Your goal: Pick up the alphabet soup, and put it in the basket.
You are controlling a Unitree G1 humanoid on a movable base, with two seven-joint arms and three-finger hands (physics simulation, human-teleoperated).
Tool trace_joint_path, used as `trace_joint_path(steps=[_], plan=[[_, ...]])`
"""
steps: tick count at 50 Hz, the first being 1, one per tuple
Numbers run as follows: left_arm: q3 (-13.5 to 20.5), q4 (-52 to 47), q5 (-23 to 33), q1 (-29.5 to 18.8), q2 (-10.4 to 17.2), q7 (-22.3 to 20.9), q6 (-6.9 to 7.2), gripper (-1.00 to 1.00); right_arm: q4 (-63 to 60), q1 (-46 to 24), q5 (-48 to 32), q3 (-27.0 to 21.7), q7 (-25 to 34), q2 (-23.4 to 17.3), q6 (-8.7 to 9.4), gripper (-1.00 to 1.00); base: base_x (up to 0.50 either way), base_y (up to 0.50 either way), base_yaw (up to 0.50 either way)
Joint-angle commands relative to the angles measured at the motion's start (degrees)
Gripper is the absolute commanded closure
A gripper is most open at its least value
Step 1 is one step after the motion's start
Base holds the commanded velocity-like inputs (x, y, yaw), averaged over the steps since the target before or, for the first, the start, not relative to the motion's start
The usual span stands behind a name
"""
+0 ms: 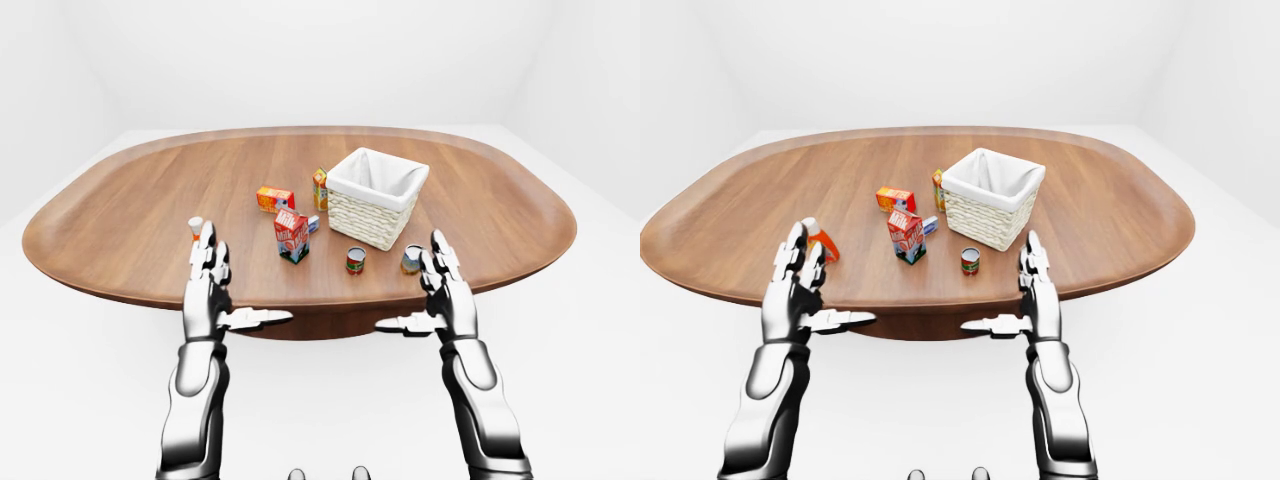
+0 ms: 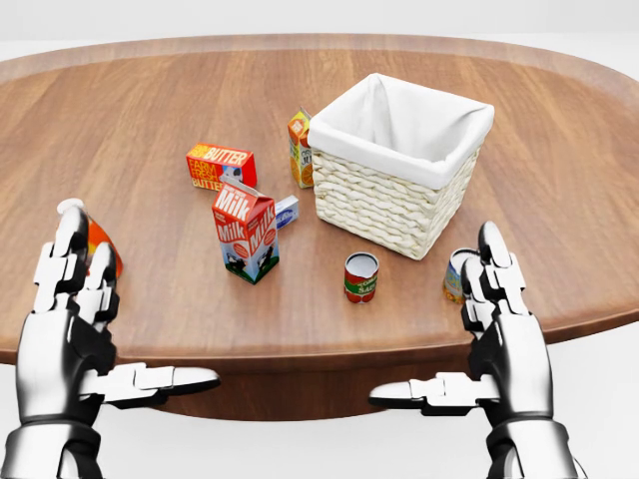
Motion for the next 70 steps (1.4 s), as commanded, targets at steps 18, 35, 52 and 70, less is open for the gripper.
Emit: trace_joint_path(steps=[18,35,52,70], plan=[[4.3,-17.8,-6.4,0.1,0.5,2.4,0.0,-1.0,-11.6,1.8,-1.0,-1.5,-0.1,-0.1,-1.18,-1.0,0.0,0.0,0.0],[4.3,-17.9,-6.1,0.2,0.5,2.3,0.0,-1.0,-12.2,2.0,-0.6,-1.5,0.1,0.0,-1.67,-1.0,0.0,-0.05,0.0],[3.6,-16.6,-5.2,0.6,0.3,1.6,0.0,-1.0,-9.5,1.8,-1.5,-1.1,0.6,-0.1,-3.5,-1.0,0.0,-0.39,0.0],[3.4,-16.6,-4.8,0.9,0.2,1.4,0.0,-1.0,-9.4,1.8,-3.0,-0.7,0.4,-0.1,-3.75,-1.0,0.0,-0.22,0.0]])
